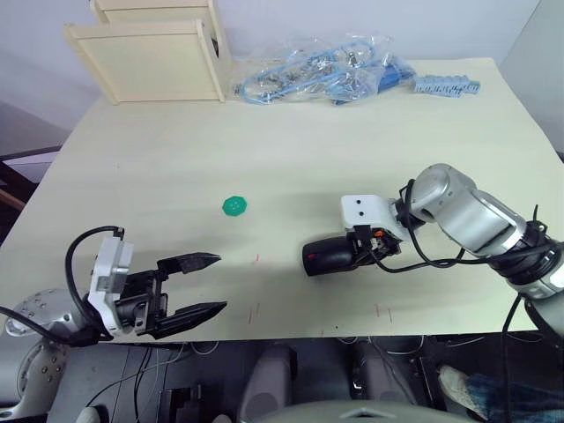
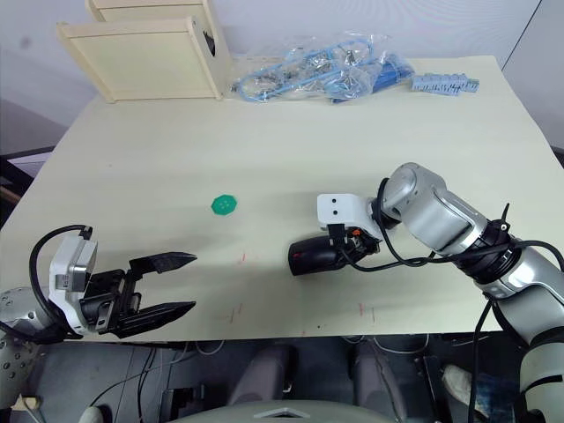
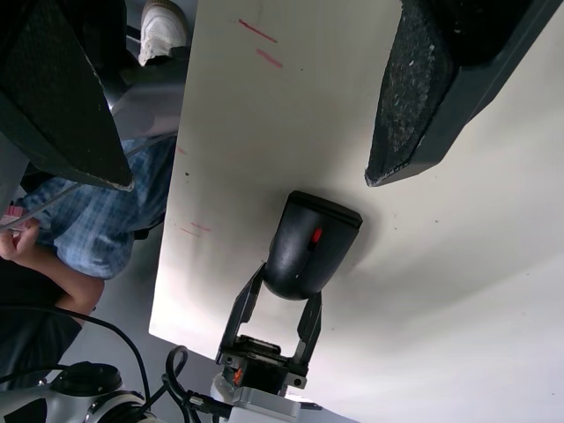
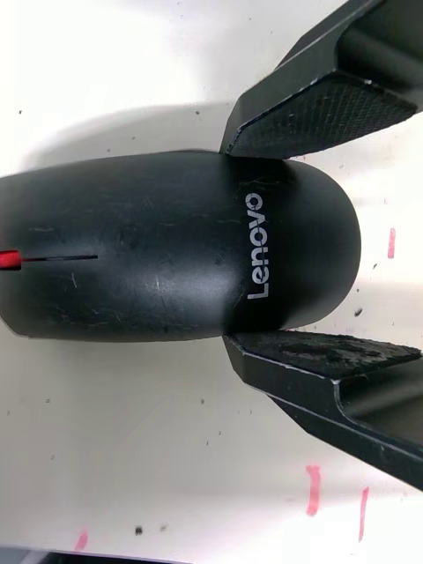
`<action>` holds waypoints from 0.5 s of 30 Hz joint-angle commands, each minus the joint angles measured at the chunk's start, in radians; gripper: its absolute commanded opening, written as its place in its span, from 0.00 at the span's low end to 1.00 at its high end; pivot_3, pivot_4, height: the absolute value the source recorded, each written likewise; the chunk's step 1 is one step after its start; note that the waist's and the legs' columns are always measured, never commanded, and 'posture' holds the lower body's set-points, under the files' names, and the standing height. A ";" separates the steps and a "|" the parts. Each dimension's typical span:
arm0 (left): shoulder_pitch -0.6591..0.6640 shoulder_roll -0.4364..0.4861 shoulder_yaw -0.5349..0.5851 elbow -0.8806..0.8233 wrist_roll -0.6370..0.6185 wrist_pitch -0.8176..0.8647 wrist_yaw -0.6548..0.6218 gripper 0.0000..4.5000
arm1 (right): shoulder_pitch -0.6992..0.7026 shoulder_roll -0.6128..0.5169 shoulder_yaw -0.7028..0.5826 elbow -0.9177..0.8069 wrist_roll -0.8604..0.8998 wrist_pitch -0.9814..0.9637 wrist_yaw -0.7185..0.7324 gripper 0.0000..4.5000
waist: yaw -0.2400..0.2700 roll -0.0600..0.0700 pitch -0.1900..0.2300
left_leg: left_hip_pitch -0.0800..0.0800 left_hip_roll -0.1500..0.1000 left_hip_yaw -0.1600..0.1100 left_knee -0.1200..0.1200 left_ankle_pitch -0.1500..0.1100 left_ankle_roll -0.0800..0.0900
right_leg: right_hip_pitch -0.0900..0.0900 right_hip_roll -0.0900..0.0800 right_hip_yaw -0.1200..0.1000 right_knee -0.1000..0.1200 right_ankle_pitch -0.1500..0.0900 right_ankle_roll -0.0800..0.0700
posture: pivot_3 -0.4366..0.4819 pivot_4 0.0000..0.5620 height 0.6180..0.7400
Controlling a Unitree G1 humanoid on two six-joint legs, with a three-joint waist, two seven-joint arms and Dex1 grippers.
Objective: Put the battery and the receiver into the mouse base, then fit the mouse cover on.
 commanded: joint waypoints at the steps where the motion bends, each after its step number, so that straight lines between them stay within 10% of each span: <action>1: 0.008 -0.004 0.030 -0.039 -0.012 -0.012 0.004 1.00 | -0.001 0.001 0.000 0.007 -0.023 -0.013 0.003 0.54 | 0.000 0.000 0.000 | 0.000 0.000 0.000 0.000 0.000 0.000 | 0.000 0.000 0.000 0.000 0.000 0.000 | 0.48 0.27 1.00; 15: 0.015 -0.006 0.031 -0.045 -0.014 -0.013 0.010 1.00 | 0.011 0.001 0.011 0.010 -0.032 -0.015 0.015 0.54 | 0.001 0.000 0.000 | 0.000 0.000 0.000 0.000 0.000 -0.001 | 0.000 0.000 0.000 0.000 0.000 0.000 | 0.48 0.27 1.00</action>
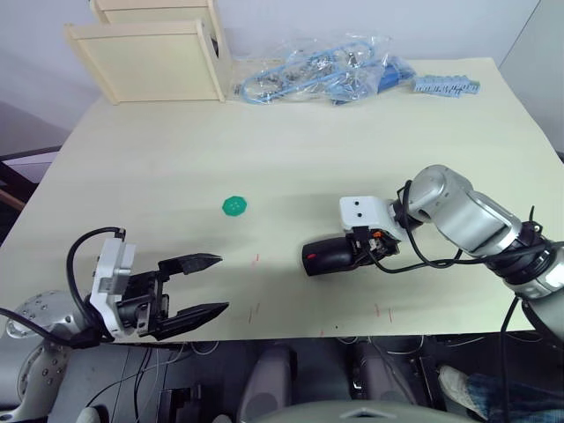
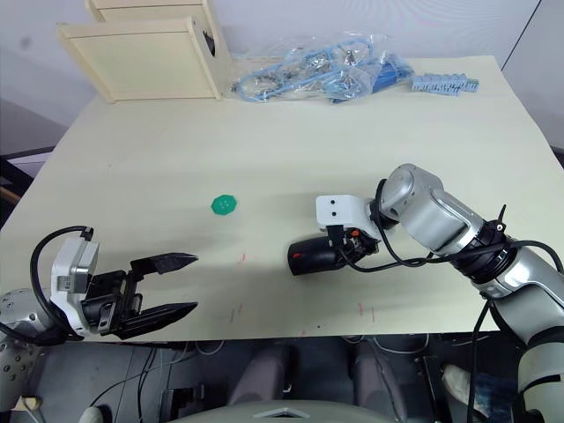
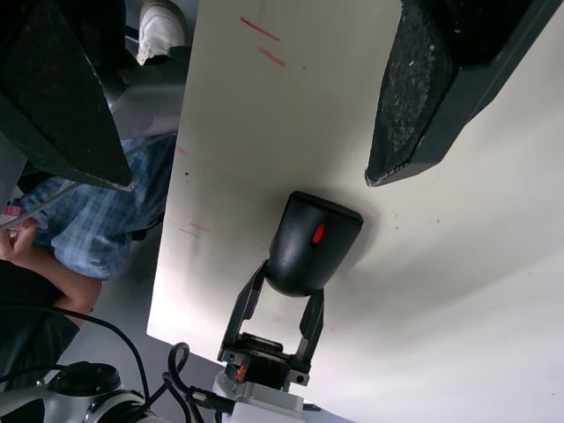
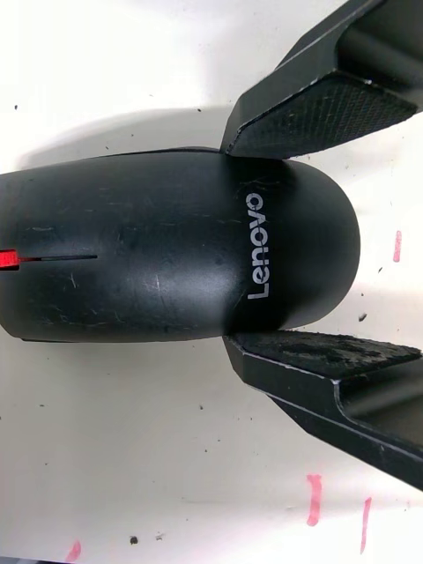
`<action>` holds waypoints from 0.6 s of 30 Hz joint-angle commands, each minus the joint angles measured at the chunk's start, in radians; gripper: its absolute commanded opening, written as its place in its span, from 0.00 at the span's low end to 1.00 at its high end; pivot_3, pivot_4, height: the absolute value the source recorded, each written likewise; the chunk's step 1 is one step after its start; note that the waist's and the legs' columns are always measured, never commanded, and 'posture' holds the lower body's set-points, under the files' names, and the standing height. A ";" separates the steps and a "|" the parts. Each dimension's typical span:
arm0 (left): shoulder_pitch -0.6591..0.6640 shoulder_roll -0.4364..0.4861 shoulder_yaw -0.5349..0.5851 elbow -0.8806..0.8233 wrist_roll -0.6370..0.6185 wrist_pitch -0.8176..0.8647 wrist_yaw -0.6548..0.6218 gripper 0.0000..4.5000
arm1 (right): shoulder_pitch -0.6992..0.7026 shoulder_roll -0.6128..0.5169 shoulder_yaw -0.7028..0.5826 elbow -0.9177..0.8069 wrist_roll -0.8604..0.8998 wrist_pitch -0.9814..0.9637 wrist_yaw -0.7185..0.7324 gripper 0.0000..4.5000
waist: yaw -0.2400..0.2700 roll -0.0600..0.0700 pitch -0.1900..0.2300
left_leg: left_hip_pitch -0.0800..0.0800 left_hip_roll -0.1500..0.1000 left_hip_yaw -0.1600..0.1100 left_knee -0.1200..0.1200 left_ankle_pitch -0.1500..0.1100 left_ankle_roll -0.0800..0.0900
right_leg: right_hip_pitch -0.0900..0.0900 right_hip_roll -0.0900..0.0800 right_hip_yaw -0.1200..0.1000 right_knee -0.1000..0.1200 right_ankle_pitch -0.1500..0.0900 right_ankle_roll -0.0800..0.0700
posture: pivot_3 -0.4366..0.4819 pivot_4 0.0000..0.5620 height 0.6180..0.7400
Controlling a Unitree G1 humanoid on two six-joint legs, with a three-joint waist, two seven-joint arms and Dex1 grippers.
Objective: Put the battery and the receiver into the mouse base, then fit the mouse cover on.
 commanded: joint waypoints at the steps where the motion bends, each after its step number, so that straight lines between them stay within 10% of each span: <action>1: 0.002 -0.002 0.030 -0.026 -0.014 -0.012 -0.003 1.00 | 0.009 -0.006 0.003 -0.003 -0.018 0.000 0.010 0.54 | 0.000 0.000 0.000 | 0.000 0.000 0.000 0.000 0.000 0.000 | 0.000 0.000 0.000 0.000 0.000 0.000 | 0.48 0.27 1.00; 4: -0.001 -0.001 0.029 -0.024 -0.015 -0.011 -0.003 1.00 | 0.009 -0.004 0.001 0.000 -0.016 0.001 0.015 0.54 | 0.000 0.000 0.000 | 0.000 0.000 0.000 0.000 0.000 0.000 | 0.000 0.000 0.000 0.000 0.000 0.000 | 0.48 0.27 1.00; 8: -0.003 0.001 0.028 -0.022 -0.016 -0.008 -0.004 1.00 | 0.010 0.003 -0.007 0.001 -0.020 -0.008 0.006 0.91 | -0.001 0.000 0.000 | 0.000 0.000 0.000 0.000 0.000 0.000 | 0.000 0.000 0.000 0.000 0.000 0.000 | 0.48 0.27 1.00; 18: -0.011 0.002 0.023 -0.022 -0.015 -0.005 -0.003 1.00 | 0.014 0.004 -0.041 -0.024 -0.013 -0.002 0.007 0.91 | -0.001 0.000 0.000 | 0.000 0.000 0.000 0.000 0.000 -0.001 | 0.000 0.001 0.000 0.000 0.001 -0.001 | 0.48 0.27 1.00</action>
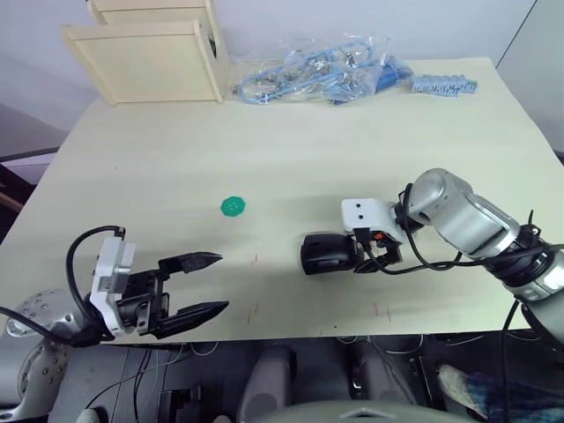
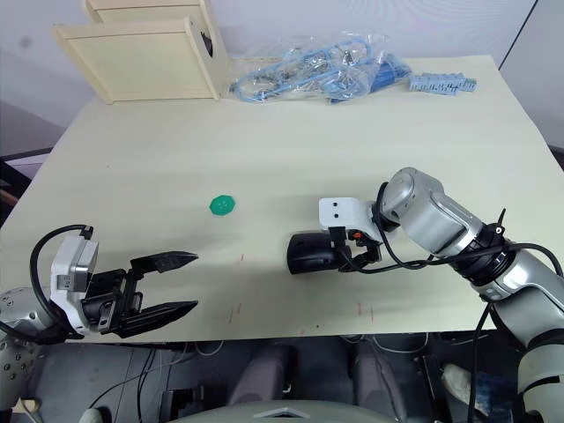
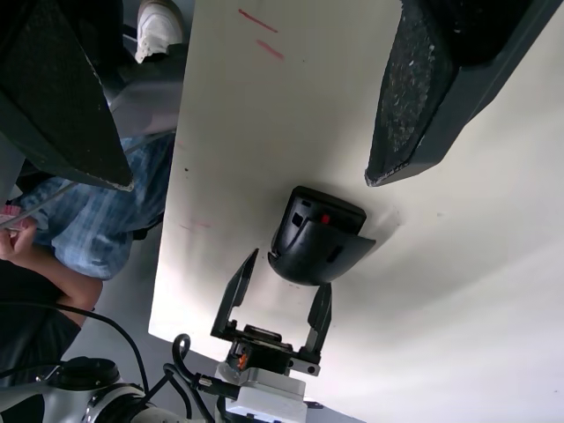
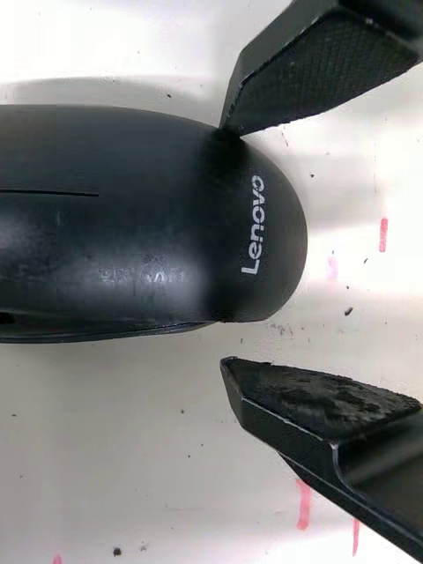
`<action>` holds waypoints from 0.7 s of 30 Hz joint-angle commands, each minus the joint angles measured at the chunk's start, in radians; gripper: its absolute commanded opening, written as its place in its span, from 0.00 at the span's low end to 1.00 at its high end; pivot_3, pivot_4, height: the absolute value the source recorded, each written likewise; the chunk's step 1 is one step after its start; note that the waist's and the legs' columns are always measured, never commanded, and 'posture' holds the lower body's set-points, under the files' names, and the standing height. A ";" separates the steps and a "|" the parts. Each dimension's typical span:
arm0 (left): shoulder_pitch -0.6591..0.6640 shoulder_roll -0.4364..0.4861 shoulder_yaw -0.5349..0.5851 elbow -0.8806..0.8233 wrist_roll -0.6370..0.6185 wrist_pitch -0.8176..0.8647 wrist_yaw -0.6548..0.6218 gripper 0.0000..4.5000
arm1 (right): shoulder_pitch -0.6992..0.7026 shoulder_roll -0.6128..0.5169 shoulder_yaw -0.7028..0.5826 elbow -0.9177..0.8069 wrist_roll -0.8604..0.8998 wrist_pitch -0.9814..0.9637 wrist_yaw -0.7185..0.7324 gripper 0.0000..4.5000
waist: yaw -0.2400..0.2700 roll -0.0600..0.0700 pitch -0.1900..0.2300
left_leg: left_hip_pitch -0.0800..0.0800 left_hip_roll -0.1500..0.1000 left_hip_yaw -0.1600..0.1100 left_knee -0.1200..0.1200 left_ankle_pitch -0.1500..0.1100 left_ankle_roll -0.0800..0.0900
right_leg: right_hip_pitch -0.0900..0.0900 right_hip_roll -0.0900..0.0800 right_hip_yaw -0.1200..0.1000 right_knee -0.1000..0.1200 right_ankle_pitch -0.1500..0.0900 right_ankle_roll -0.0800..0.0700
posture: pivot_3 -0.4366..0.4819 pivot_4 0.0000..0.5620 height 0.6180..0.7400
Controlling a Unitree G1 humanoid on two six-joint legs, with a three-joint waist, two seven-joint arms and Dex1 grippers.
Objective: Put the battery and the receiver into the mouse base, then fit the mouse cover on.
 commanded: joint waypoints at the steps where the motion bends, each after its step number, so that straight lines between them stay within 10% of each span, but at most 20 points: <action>1: 0.000 0.002 0.023 -0.022 -0.013 -0.006 -0.004 1.00 | -0.006 -0.001 -0.048 -0.042 0.013 -0.005 0.003 0.91 | 0.000 0.000 0.000 | 0.000 0.000 0.000 0.000 0.000 0.000 | 0.000 0.000 0.000 0.000 0.000 0.000 | 0.48 0.27 1.00; 21: -0.029 0.008 0.009 -0.008 -0.009 -0.002 -0.007 1.00 | -0.006 0.027 -0.130 -0.041 0.103 0.092 -0.027 0.91 | 0.000 0.000 0.000 | 0.000 0.000 0.000 0.000 0.000 0.000 | 0.000 0.000 0.000 0.000 0.000 0.000 | 0.48 0.27 1.00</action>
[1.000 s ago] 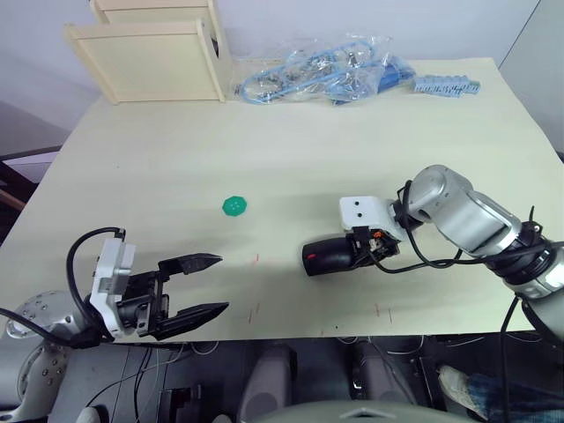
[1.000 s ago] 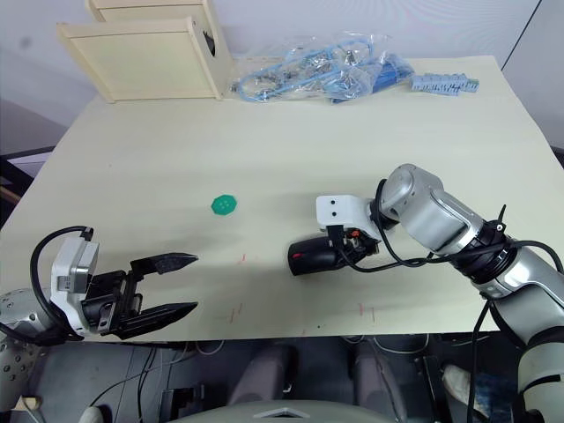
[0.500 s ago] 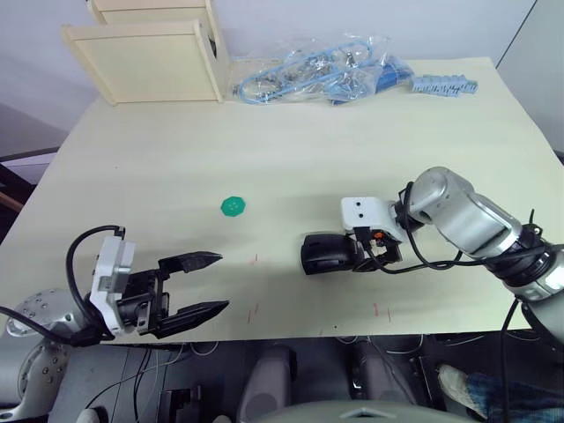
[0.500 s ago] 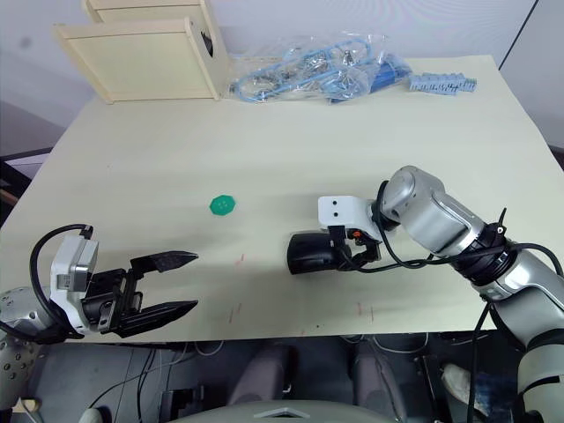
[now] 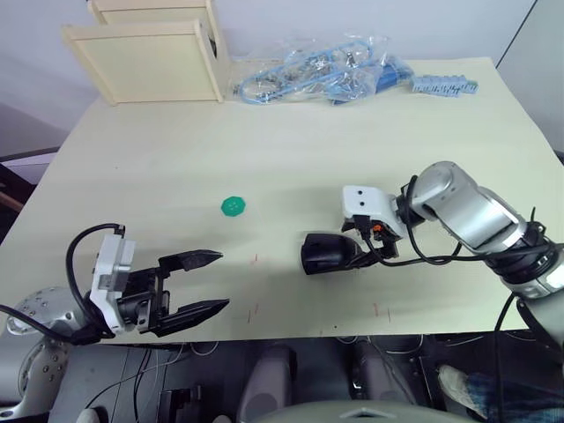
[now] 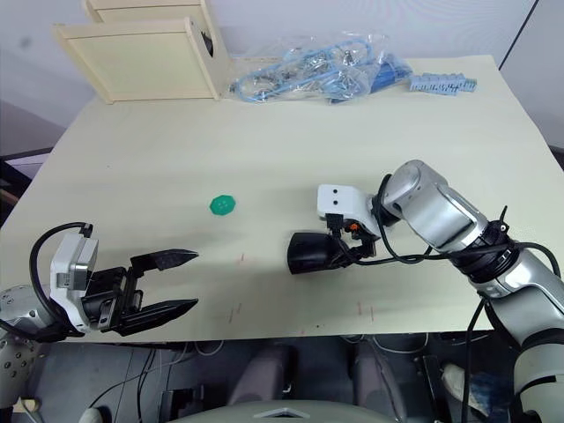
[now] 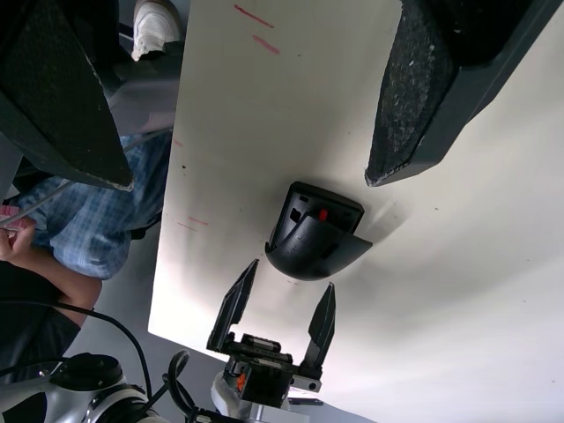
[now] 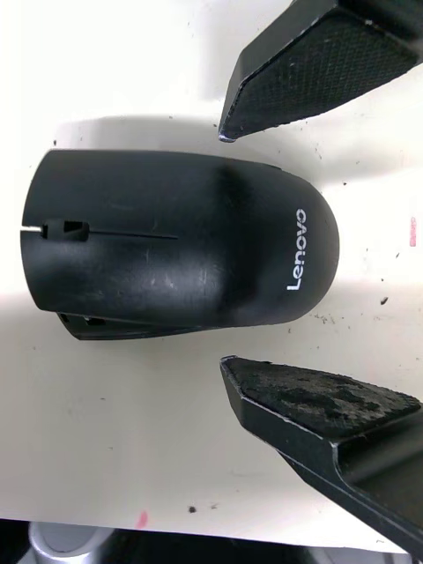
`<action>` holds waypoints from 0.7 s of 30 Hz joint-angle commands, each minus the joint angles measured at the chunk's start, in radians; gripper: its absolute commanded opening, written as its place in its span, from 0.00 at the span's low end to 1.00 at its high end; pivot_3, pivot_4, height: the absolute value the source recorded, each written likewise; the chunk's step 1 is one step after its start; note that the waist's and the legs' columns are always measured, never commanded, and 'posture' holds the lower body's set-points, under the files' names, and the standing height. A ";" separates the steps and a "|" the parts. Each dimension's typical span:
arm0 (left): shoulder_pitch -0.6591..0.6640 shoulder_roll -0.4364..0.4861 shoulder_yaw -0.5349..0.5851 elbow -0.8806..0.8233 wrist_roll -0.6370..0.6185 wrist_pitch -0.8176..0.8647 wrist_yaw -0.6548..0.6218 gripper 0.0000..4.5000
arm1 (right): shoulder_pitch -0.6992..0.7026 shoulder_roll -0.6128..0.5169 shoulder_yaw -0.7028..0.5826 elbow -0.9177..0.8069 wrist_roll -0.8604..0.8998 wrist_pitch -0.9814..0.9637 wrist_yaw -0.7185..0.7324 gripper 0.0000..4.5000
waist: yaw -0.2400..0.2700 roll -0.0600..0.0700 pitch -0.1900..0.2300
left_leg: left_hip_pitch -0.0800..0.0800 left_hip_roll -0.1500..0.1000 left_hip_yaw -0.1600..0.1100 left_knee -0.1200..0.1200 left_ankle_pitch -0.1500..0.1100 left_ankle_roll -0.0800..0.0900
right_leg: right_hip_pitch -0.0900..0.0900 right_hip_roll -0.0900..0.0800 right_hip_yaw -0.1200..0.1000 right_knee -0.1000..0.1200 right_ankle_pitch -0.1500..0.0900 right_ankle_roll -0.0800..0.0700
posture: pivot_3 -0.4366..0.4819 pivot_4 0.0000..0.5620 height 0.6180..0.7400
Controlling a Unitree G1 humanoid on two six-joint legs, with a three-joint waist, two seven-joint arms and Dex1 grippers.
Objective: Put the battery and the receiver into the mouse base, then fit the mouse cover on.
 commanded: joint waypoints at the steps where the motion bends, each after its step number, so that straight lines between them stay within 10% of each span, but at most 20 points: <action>1: -0.014 0.008 0.009 -0.008 -0.008 -0.003 -0.007 1.00 | -0.005 0.001 -0.037 -0.025 0.020 0.003 -0.010 0.91 | 0.000 0.000 0.000 | 0.000 0.000 0.000 0.000 0.000 0.000 | 0.000 0.000 0.000 0.000 0.000 0.000 | 0.48 0.27 1.00; 21: -0.024 0.003 0.007 -0.007 -0.005 -0.002 -0.005 1.00 | 0.088 -0.003 -0.100 -0.107 0.090 0.097 -0.136 0.91 | 0.000 0.000 0.000 | 0.000 0.000 0.000 0.000 0.000 0.000 | 0.000 0.000 0.000 0.000 0.000 0.000 | 0.48 0.27 1.00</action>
